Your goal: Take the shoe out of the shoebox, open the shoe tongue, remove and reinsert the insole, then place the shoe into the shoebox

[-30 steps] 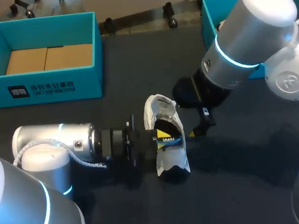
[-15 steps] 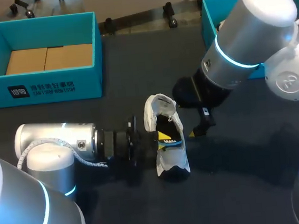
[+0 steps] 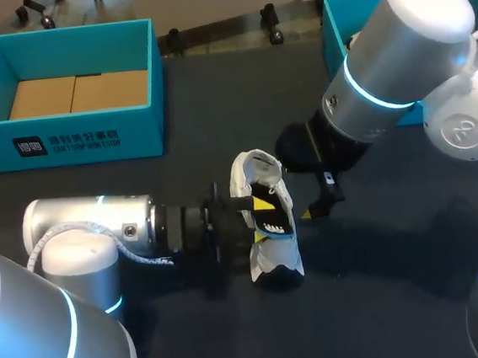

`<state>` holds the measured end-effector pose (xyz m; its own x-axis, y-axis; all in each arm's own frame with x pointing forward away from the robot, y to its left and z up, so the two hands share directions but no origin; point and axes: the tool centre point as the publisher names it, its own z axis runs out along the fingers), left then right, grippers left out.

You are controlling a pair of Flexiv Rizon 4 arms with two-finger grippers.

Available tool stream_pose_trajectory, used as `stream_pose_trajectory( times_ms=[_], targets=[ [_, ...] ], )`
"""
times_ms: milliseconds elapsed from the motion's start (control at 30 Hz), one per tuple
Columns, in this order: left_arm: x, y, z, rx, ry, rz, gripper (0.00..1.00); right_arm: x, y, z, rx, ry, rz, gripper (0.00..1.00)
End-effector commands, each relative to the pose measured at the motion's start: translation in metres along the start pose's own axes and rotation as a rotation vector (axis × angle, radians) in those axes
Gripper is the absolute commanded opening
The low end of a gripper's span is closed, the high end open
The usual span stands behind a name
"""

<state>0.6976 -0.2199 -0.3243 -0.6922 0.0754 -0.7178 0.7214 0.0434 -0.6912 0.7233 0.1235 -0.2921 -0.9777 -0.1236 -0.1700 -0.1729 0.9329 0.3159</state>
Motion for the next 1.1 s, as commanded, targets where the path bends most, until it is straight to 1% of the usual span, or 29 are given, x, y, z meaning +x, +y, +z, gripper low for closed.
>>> stream_pose_trajectory(
  times_ms=[33,67,133,367,600,767,933,1067,1100],
  targets=[
    [0.000,-0.007,-0.007,0.000,-0.007,0.002,0.27,0.000,0.000,0.001,0.001,-0.001,0.000,1.00],
    [0.001,-0.007,-0.008,0.000,-0.005,0.000,0.15,0.000,0.000,0.001,0.001,-0.001,0.000,1.00],
    [0.004,-0.006,-0.007,0.000,0.002,-0.007,0.00,0.000,0.000,0.001,0.001,-0.001,0.000,1.00],
    [0.011,0.002,-0.002,-0.019,0.027,0.039,0.00,0.000,0.000,0.001,0.001,-0.001,0.000,1.00],
    [0.007,0.016,0.005,-0.050,0.052,0.120,0.00,0.000,0.000,0.001,0.001,-0.001,0.000,1.00],
    [0.001,0.019,0.005,-0.071,0.050,0.152,0.00,0.000,0.000,0.001,0.001,-0.001,0.000,1.00],
    [0.001,0.025,0.001,-0.088,0.065,0.160,0.00,0.000,0.000,0.001,0.001,-0.001,0.000,1.00],
    [0.001,0.022,-0.001,-0.088,0.054,0.130,0.00,0.000,0.000,0.001,0.001,-0.001,0.000,1.00],
    [0.000,0.020,-0.003,-0.085,0.046,0.123,0.11,0.000,0.000,0.001,0.001,-0.001,0.000,1.00]
  ],
)
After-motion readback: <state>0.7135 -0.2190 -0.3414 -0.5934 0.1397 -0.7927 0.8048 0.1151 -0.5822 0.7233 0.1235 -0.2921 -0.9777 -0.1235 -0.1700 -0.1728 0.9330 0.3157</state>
